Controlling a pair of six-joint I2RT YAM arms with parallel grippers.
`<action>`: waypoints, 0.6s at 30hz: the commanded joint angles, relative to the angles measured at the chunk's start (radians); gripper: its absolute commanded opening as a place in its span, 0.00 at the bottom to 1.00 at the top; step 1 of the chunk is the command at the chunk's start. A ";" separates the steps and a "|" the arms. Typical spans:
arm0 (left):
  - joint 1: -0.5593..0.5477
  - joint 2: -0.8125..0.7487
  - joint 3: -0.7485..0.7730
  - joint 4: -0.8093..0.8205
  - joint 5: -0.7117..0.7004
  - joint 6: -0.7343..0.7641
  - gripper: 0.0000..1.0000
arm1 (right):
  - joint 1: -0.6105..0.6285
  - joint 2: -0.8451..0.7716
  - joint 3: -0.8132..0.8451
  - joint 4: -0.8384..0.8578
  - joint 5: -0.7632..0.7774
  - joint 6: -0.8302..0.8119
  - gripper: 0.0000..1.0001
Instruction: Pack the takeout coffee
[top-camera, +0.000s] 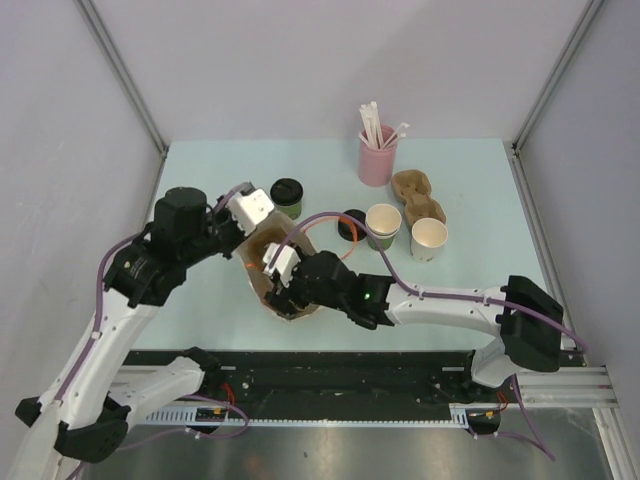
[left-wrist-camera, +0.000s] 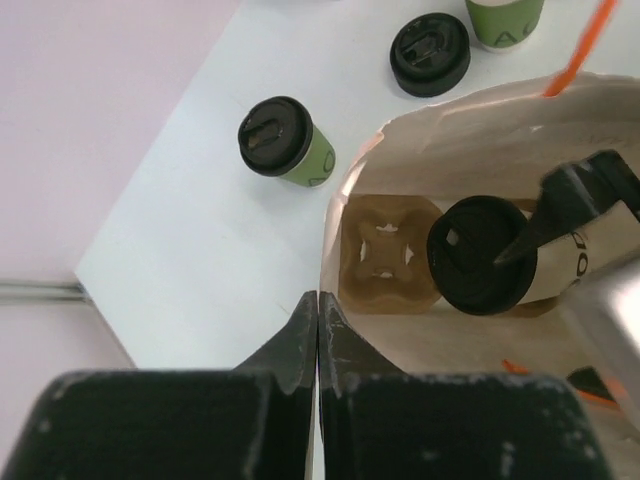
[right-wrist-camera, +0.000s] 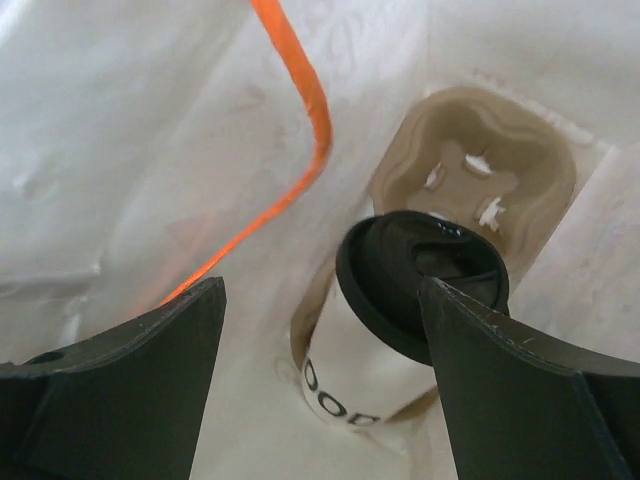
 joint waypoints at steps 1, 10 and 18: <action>-0.108 -0.079 0.020 0.003 -0.118 0.107 0.00 | 0.009 0.015 -0.045 0.157 0.004 0.032 0.83; -0.247 -0.161 -0.015 -0.048 -0.218 0.113 0.00 | 0.061 -0.067 -0.056 0.144 0.063 0.013 0.83; -0.264 -0.217 -0.063 -0.055 -0.205 0.027 0.00 | 0.090 -0.135 -0.055 0.068 0.136 0.076 0.86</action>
